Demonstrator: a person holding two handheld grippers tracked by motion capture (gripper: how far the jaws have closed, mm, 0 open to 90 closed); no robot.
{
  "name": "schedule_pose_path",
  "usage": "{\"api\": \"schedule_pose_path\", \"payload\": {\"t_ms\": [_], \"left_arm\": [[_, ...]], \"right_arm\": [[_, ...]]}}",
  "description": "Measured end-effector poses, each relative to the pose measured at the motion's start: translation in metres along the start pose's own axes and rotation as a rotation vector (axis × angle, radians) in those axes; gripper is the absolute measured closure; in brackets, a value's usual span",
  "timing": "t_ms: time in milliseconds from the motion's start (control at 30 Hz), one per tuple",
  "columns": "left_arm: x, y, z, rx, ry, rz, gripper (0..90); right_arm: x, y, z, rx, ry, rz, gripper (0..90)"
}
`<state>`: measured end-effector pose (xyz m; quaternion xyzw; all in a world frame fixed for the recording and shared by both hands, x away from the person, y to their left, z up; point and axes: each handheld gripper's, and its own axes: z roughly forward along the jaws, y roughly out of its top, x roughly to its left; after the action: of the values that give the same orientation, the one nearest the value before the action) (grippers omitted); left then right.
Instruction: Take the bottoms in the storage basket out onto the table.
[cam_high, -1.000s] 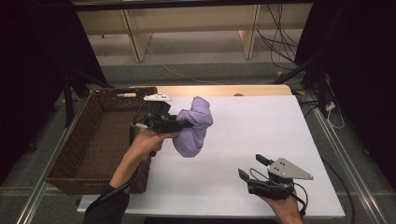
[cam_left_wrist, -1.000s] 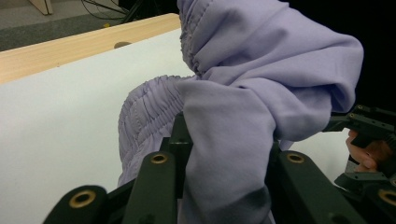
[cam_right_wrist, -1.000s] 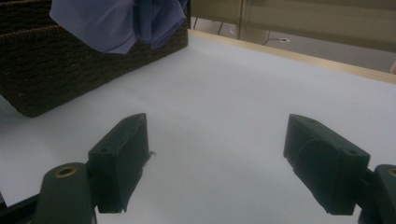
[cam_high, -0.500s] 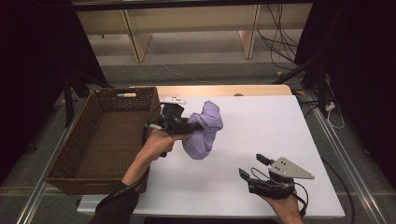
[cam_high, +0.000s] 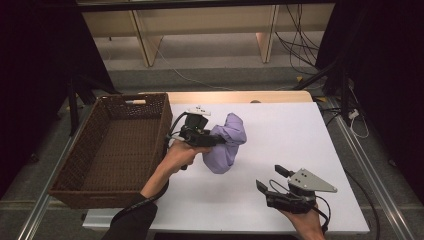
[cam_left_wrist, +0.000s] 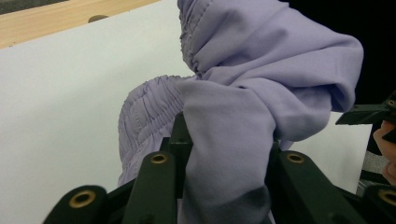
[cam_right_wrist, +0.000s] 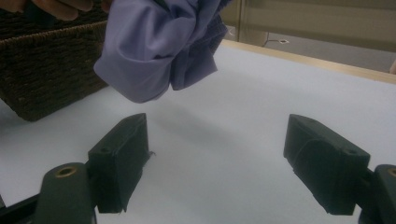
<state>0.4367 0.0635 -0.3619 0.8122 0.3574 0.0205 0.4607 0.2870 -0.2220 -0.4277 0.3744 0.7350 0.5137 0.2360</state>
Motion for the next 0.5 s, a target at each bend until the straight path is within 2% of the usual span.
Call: {"api": "schedule_pose_path", "payload": {"t_ms": [500], "left_arm": [[-0.002, -0.001, 0.019, 0.029, 0.012, -0.001, 68.8]], "right_arm": [[0.001, 0.000, 0.000, -0.004, -0.002, 0.000, 23.2]]}}
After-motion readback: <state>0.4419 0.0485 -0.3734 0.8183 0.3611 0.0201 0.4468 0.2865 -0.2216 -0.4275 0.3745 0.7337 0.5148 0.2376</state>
